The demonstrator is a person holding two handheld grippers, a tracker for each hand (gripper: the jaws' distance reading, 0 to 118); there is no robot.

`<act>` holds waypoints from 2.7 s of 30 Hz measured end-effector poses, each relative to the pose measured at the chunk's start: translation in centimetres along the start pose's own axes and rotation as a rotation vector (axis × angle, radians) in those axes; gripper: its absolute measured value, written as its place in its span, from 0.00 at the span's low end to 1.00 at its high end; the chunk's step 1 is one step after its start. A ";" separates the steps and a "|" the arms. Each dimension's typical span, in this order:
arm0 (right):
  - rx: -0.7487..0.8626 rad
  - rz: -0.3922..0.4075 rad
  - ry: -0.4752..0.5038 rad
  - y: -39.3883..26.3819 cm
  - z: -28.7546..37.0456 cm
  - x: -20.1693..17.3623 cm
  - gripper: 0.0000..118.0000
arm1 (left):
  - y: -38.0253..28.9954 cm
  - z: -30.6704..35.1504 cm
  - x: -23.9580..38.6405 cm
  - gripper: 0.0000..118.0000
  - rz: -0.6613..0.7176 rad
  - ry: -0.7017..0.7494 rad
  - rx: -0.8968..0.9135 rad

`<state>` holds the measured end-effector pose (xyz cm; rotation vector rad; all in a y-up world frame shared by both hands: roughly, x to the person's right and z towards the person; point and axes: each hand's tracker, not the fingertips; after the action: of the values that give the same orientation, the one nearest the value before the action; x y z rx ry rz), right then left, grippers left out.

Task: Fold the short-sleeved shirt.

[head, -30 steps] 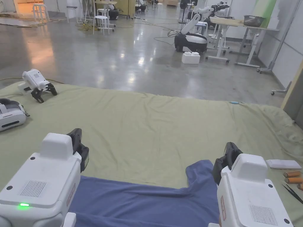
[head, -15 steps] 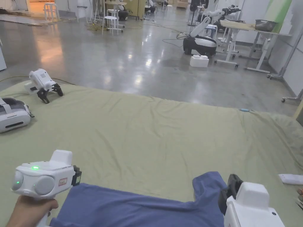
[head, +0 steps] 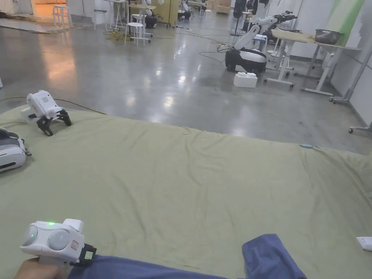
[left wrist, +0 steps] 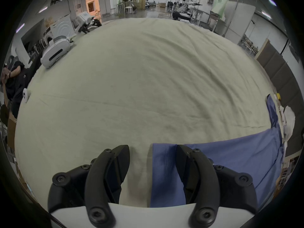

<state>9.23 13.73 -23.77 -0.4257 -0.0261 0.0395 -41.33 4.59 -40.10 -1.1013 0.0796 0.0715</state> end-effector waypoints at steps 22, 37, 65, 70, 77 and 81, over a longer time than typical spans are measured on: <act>-0.742 0.085 0.083 -0.5 -23.6 11.3 0.58 | -2.0 6.2 1.4 0.00 0.010 -0.038 0.175; -0.607 -0.025 0.082 1.2 -19.8 11.5 0.00 | -2.6 9.0 1.9 0.00 0.002 -0.039 0.202; -0.568 0.169 0.084 -8.5 9.2 12.2 0.00 | -23.9 18.5 -0.1 0.00 -0.157 -0.030 0.276; -0.607 0.138 0.062 -11.4 8.2 12.3 0.00 | -25.9 14.6 -0.7 0.00 -0.145 -0.011 0.178; -0.592 0.151 0.048 -11.2 8.6 11.4 0.09 | -24.7 14.7 -1.0 0.10 -0.106 0.000 0.200; -0.438 0.132 0.008 -7.4 10.9 11.6 0.77 | -22.7 18.0 -0.5 0.61 -0.117 0.037 0.339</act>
<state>20.69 12.04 -10.59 -0.8649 0.0015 0.1638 -39.09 10.40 -11.86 -0.7666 0.0580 -0.0659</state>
